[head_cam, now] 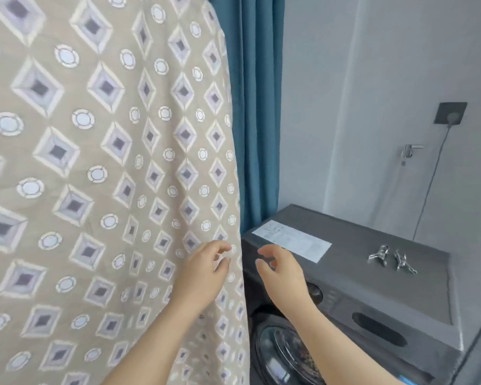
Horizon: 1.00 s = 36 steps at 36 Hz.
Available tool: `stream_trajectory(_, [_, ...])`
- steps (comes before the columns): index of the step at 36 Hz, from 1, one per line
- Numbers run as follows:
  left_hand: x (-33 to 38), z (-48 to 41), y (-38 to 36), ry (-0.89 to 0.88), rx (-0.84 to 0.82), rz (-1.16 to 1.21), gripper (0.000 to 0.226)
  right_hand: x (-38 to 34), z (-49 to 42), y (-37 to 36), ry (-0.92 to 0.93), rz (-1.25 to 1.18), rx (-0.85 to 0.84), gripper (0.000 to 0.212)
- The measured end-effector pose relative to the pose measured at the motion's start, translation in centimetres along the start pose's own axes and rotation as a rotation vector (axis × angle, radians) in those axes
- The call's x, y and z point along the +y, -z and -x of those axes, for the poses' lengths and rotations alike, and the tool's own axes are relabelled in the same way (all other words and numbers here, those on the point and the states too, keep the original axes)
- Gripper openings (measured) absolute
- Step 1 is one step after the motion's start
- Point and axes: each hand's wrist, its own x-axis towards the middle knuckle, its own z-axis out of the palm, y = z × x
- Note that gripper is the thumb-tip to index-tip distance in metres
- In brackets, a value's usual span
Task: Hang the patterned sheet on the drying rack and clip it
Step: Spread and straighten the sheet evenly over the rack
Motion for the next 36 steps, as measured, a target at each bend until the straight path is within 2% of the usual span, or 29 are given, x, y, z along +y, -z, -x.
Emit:
stream_trajectory(7, [-0.7,-5.8,-1.3,0.154,0.121,-0.054,0.025,1.7,-9.8,-1.4,0.073,-0.084,-0.186,0.026])
stream_trajectory(12, [-2.2,-8.7,-0.4,0.208,0.229,-0.04,0.021,0.3,-14.7,-4.4,0.05,-0.265,-0.275,0.051])
stream_trajectory(15, [-3.2,-10.3,0.0,0.22,0.271,-0.026,0.021,-0.2,-17.5,-6.2,0.046,-0.254,-0.24,0.059])
stream_trajectory(17, [-3.7,-11.3,0.3,0.237,0.286,-0.009,0.022,-0.1,-18.6,-7.1,0.049,-0.205,-0.247,0.047])
stream_trajectory(19, [-4.0,-12.3,0.3,0.243,0.304,0.006,0.024,0.4,-19.3,-7.4,0.12,-0.189,-0.253,0.017])
stream_trajectory(20, [-4.0,-12.8,0.2,0.24,0.313,0.02,0.025,0.7,-19.6,-7.4,0.159,-0.194,-0.247,0.02])
stream_trajectory(22, [-3.6,-13.6,-0.2,0.229,0.322,0.034,0.028,1.7,-20.5,-7.2,0.188,-0.226,-0.215,0.044])
stream_trajectory(24, [-3.1,-14.1,-0.8,0.22,0.351,0.053,0.033,2.3,-21.2,-6.5,0.198,-0.232,-0.181,0.049])
stream_trajectory(28, [-1.5,-14.5,-1.8,0.179,0.46,0.112,0.017,3.5,-23.1,-5.1,0.237,-0.205,-0.116,0.046])
stream_trajectory(33, [1.1,-15.2,-2.0,0.078,0.568,0.073,0.024,3.6,-25.4,-3.8,0.124,-0.314,0.008,0.04])
stream_trajectory(36, [2.2,-15.9,-1.8,0.064,0.61,0.052,0.016,2.7,-26.3,-3.1,0.098,-0.431,-0.178,0.023])
